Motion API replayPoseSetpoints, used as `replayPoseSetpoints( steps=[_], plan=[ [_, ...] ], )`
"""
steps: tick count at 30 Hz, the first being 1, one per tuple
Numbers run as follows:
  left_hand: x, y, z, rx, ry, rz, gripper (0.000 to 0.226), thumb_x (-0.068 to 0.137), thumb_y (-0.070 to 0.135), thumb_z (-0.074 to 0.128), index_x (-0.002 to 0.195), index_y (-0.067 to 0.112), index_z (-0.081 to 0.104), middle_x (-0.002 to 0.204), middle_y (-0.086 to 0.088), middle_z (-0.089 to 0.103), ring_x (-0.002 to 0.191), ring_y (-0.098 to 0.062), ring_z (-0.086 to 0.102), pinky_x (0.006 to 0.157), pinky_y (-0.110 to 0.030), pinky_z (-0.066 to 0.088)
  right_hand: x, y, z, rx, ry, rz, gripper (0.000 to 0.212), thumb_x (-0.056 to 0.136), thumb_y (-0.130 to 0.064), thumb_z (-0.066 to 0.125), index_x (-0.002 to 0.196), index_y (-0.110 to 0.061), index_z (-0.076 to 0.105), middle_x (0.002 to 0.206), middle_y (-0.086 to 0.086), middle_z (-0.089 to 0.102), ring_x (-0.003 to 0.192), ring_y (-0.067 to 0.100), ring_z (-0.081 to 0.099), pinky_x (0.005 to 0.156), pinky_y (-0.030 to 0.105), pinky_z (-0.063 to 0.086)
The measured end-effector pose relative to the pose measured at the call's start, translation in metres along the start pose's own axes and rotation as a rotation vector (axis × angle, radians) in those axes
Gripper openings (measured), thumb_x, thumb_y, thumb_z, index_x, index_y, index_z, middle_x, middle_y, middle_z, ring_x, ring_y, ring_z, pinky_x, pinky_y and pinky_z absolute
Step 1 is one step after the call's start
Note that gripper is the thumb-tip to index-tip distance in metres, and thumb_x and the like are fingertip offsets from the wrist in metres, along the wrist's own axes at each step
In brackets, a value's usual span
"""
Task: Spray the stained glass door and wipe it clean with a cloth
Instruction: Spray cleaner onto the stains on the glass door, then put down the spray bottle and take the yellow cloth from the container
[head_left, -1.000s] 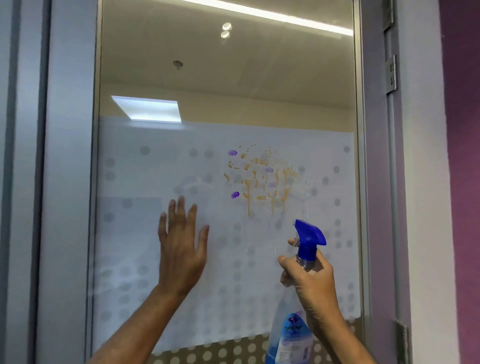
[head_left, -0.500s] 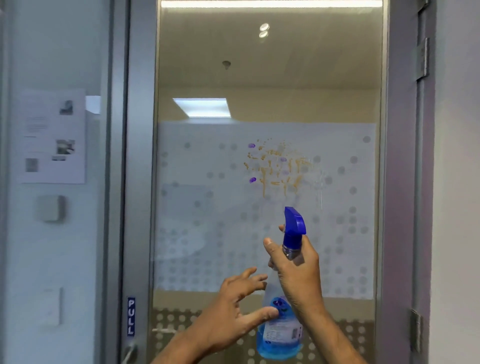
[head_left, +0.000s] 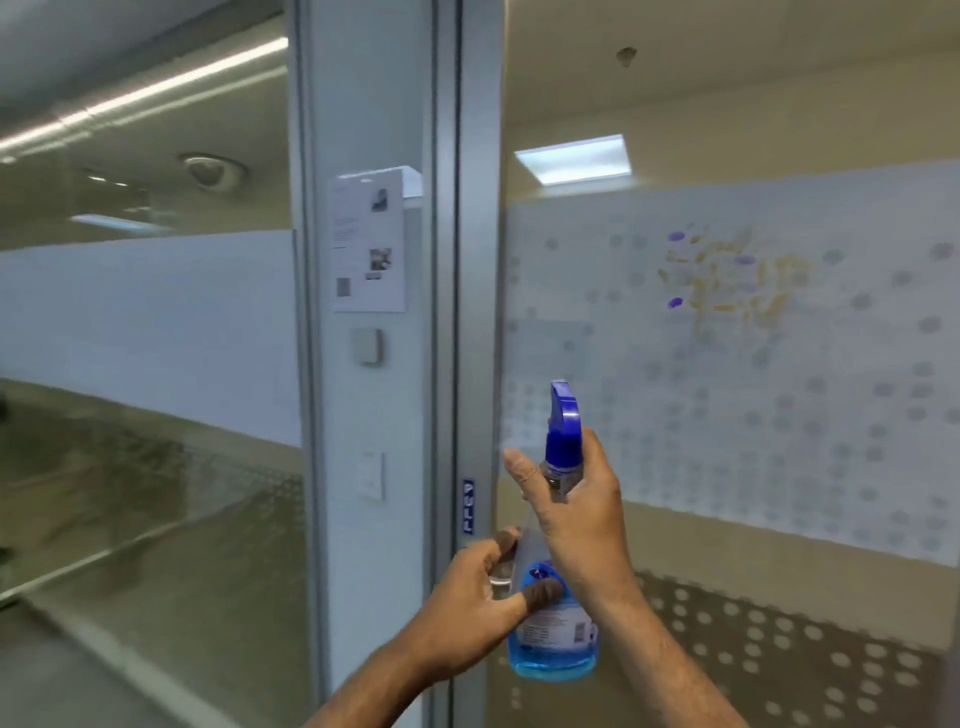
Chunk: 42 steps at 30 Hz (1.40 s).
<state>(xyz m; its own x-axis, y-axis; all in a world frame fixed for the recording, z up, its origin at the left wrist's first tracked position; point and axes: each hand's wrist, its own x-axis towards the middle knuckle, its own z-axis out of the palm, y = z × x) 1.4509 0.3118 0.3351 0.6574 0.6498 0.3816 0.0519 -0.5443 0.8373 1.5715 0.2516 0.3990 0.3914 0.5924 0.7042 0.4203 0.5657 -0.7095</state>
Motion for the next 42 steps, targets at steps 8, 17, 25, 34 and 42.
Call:
replayPoseSetpoints(
  steps=[8,17,25,34,42],
  plan=[
    [-0.159,-0.013,-0.124,0.097,0.298,0.024,0.039,0.093,0.045,0.076,0.128,0.053,0.062,0.135,0.020,0.070,0.131,-0.002,0.062,0.108,-0.020,0.048,-0.100,-0.046,0.138,0.226,-0.353,0.152,0.050,0.078,-0.066,0.077,0.119,-0.043,0.060,0.107,-0.010,0.075,0.105,0.007,0.072,0.081,0.029,0.060],
    [-0.401,-0.011,-0.279,0.232,0.558,-0.160,0.031,0.097,0.030,0.074,0.127,0.022,0.069,0.125,0.006,0.076,0.120,-0.012,0.070,0.106,-0.033,0.055,-0.246,-0.115,0.322,0.462,-0.756,0.262,0.039,0.087,-0.033,0.082,0.123,-0.027,0.068,0.115,0.003,0.078,0.109,0.022,0.075,0.093,0.042,0.060],
    [-0.602,0.004,-0.376,0.335,0.808,-0.352,0.037,0.097,0.043,0.073,0.131,0.029,0.066,0.128,0.012,0.074,0.122,-0.006,0.069,0.099,-0.019,0.054,-0.368,-0.194,0.491,0.608,-1.132,0.286,0.045,0.080,-0.041,0.084,0.122,-0.033,0.069,0.116,-0.001,0.079,0.108,0.016,0.075,0.081,0.021,0.060],
    [-0.782,0.014,-0.452,0.464,1.090,-0.593,0.045,0.096,0.055,0.069,0.135,0.035,0.060,0.131,0.016,0.070,0.122,-0.003,0.068,0.098,-0.027,0.061,-0.491,-0.281,0.653,0.751,-1.474,0.338,0.038,0.077,-0.034,0.084,0.113,-0.038,0.071,0.114,-0.003,0.079,0.106,0.016,0.076,0.079,0.024,0.062],
    [-0.887,-0.015,-0.539,0.620,1.251,-0.801,0.054,0.092,0.069,0.063,0.140,0.047,0.053,0.141,0.025,0.061,0.130,0.005,0.057,0.106,-0.025,0.055,-0.566,-0.320,0.795,0.826,-1.605,0.399,0.062,0.070,-0.035,0.086,0.128,-0.026,0.066,0.122,-0.003,0.076,0.115,0.017,0.072,0.095,0.039,0.062]
  ],
)
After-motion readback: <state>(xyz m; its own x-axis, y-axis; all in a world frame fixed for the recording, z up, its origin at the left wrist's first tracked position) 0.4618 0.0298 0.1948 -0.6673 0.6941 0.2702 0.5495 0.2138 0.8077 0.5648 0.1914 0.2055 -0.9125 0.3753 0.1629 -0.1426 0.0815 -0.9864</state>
